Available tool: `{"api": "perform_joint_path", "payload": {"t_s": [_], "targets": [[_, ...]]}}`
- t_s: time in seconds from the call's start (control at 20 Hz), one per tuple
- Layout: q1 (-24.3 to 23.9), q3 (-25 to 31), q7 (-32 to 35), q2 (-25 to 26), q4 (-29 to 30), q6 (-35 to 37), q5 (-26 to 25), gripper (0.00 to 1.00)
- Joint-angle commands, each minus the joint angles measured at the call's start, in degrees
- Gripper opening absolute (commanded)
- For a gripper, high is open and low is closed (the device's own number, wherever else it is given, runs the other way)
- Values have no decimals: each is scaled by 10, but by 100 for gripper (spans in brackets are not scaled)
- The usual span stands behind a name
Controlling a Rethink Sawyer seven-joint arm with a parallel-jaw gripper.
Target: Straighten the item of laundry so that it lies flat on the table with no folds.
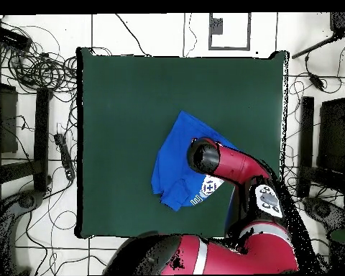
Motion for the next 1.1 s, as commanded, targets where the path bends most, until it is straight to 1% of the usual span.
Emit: {"api": "perform_joint_path", "payload": {"t_s": [0.05, 0.4, 0.6, 1.1], "targets": [[4, 43, 95, 10, -14, 23, 20, 100], [2, 45, 92, 14, -18, 24, 19, 100], [-3, 44, 84, 19, -39, 38, 21, 100], [-2, 43, 88, 15, -30, 29, 16, 100]]}}
